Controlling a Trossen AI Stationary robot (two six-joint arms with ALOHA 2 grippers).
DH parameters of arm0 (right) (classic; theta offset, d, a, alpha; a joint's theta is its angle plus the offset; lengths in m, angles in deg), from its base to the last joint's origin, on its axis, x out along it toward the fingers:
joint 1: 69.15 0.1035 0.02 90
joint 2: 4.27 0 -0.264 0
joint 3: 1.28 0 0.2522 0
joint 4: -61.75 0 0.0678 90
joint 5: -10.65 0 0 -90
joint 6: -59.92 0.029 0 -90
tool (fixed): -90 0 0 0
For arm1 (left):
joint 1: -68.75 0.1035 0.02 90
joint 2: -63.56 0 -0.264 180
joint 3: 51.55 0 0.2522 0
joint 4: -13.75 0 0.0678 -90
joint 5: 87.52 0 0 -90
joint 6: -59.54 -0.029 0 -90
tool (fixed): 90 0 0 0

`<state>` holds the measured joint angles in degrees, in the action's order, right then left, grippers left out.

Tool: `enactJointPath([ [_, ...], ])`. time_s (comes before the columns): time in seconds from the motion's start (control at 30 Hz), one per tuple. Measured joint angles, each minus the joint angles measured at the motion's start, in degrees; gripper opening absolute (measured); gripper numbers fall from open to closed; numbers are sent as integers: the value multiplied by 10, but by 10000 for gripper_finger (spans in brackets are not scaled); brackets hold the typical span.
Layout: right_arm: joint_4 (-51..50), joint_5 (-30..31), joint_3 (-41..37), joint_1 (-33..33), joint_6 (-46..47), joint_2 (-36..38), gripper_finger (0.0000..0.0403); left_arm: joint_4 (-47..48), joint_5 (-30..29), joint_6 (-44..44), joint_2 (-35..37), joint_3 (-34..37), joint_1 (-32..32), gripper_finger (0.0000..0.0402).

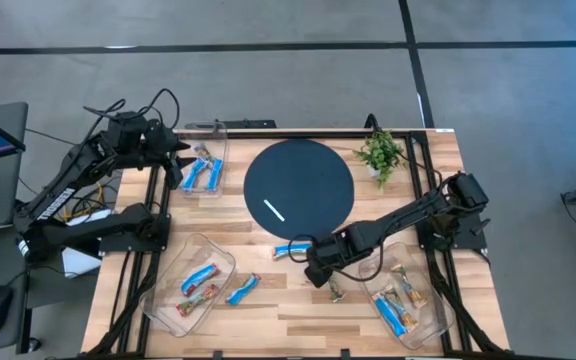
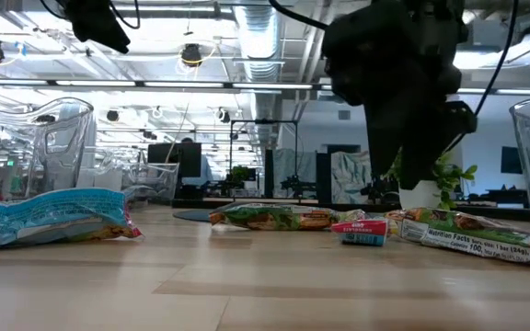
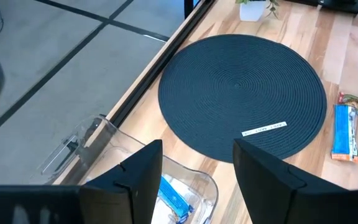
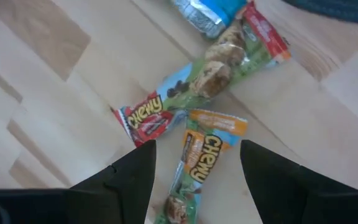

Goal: Pick and place Granola Bars by type
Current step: Put the yellow granola bar into the bottom right transparent bin

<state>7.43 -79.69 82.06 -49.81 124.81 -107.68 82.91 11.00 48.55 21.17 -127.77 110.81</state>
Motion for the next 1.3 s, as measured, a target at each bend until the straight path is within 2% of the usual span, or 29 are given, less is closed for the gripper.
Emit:
enactJointPath([
  [0.13, 1, -16, 0, 1, -52, -4, 224, 0, 0, 2, 0, 0, 0, 190],
  [0.4, 23, -104, 3, 1, -104, -67, 224, 0, 0, 6, 0, 0, 0, 190],
  [0.6, 2, -114, 26, -2, -105, -99, 223, 0, -1, 6, 0, 0, 0, 190],
  [0.77, -10, -97, 28, -11, -109, -100, 215, 0, -1, 13, 0, 0, 0, 190],
  [0.87, -17, -97, 27, -22, -113, -98, 188, 0, -1, 19, 0, 0, 0, 190],
  [1.13, -28, -92, 26, -42, -129, -98, 79, 0, -1, 37, 0, 0, 0, 190],
  [1.3, -30, -68, 43, -53, -160, -91, 46, 0, -1, 50, 0, 0, 0, 190],
])
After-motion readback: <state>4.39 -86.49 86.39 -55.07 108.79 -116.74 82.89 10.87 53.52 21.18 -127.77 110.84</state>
